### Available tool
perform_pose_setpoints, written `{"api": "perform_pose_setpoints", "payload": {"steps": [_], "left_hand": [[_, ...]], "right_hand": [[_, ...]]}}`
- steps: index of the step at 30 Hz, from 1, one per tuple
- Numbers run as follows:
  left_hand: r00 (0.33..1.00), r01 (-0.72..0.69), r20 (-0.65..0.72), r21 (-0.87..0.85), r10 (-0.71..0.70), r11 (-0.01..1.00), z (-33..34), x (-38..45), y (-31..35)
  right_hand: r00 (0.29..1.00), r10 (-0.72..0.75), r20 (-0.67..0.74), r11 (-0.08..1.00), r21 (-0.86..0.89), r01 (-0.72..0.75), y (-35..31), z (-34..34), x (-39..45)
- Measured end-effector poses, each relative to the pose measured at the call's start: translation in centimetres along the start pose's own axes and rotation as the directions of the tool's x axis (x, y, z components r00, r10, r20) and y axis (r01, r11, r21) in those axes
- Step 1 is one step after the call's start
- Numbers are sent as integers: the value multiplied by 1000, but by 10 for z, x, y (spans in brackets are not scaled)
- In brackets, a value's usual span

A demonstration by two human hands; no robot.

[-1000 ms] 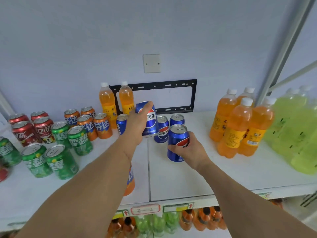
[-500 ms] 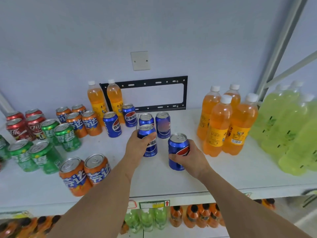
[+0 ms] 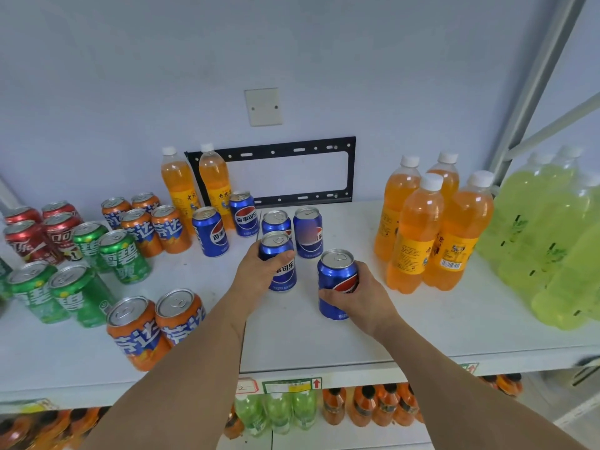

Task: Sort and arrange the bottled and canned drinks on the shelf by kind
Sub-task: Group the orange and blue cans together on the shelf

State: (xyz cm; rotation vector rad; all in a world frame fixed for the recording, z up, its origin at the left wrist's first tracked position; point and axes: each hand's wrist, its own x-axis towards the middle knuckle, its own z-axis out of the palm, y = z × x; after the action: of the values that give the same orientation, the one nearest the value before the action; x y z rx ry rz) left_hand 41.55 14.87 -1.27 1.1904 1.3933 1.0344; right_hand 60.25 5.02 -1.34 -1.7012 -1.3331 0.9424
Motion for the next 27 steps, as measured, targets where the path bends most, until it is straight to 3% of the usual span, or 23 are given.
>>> {"api": "perform_pose_setpoints", "payload": {"steps": [5,7,8,10,12,15,20,27], "left_hand": [[999,29,26,22,-29,999,-5,-1,0],[997,-44,-64,126,52,991,-7,-9,0],[978,-122,-134,244,158,962,-8,-15,0],[863,-288,-198,564,466,774,-9,-30,0],[702,-397,-68,788,709,470,-12,-39,2],[538,-445,131,883,833,148,-18,-39,0],[504,-464,284,886,815,-22,-22,-37,-2],[536,-453,293,891,792,-23,-23,-39,-1]], "right_hand": [[1000,-6,-24,1000,-1,6,-7,3,7],[1000,-10,-28,1000,10,10,-9,5,11],[1000,-10,-27,1000,17,11,-10,7,14],[1000,-8,-21,1000,22,8,-13,12,19],[1000,-4,-22,1000,29,5,-14,17,25],[1000,-5,-28,999,32,6,-15,24,33],[999,8,-31,1000,30,-7,-16,31,49],[999,-10,-40,989,147,16,-11,40,55]]}}
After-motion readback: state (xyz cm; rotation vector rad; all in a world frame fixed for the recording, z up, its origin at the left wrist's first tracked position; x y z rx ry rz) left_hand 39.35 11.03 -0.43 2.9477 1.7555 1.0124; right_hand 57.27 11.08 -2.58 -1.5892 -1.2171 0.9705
